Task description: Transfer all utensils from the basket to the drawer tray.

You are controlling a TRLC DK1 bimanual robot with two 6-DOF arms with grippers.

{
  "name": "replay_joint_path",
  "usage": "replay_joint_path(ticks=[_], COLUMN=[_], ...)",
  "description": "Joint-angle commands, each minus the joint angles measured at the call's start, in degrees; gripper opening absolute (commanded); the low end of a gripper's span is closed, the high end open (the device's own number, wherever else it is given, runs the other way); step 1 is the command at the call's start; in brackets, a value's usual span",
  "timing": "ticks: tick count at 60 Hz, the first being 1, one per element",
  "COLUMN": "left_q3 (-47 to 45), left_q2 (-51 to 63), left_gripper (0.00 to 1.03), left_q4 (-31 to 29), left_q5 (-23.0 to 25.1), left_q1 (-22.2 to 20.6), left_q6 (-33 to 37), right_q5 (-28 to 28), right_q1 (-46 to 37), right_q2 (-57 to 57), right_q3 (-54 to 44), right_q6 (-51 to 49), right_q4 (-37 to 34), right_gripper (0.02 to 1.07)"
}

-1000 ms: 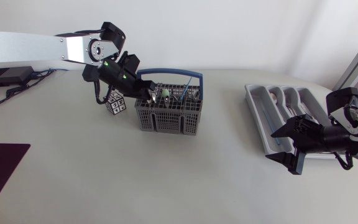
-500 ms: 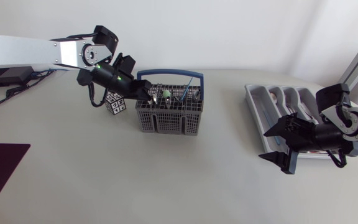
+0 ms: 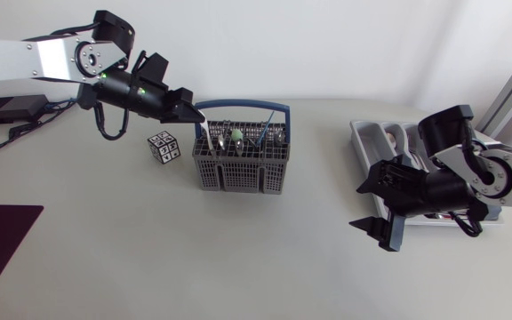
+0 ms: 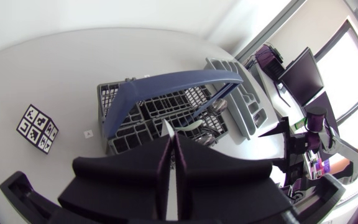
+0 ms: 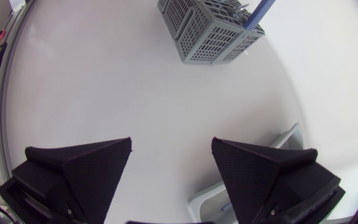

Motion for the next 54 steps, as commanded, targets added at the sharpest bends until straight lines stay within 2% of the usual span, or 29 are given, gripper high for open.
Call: replay_joint_path(ticks=[1,13,28,33,42,47,54], left_q3=[-2.2,-3.0,-7.2,-9.4,-13.1,-14.0,-15.5], left_q2=[-2.8,-7.2,-16.7,-20.6,-24.3,-24.5,-24.5], left_gripper=[0.04,0.04,0.04,0.04,0.04,0.04,0.04], left_q4=[-0.3,-0.3,1.4,1.9,1.8,1.2,1.2], left_q5=[1.8,2.4,2.4,2.4,2.4,2.4,2.6], left_q1=[0.8,1.2,0.3,-1.6,-8.1,-11.3,-16.1], left_q6=[0.2,0.8,3.6,5.9,10.8,13.4,16.2], right_q5=[1.3,3.9,3.2,2.8,2.4,0.0,-7.0], right_q1=[1.8,5.6,7.0,7.0,8.4,8.8,8.2], right_q2=[-1.1,-3.1,-5.6,-6.3,-6.8,-7.1,-7.1], right_q3=[1.9,2.5,3.7,4.1,4.4,4.9,5.7], right_q6=[3.1,5.6,9.7,11.6,13.6,13.9,14.8], right_q4=[-1.3,-2.4,-1.7,-1.5,-2.4,-3.7,-4.8], right_gripper=[0.95,0.95,0.95,1.01,1.01,1.02,1.02])
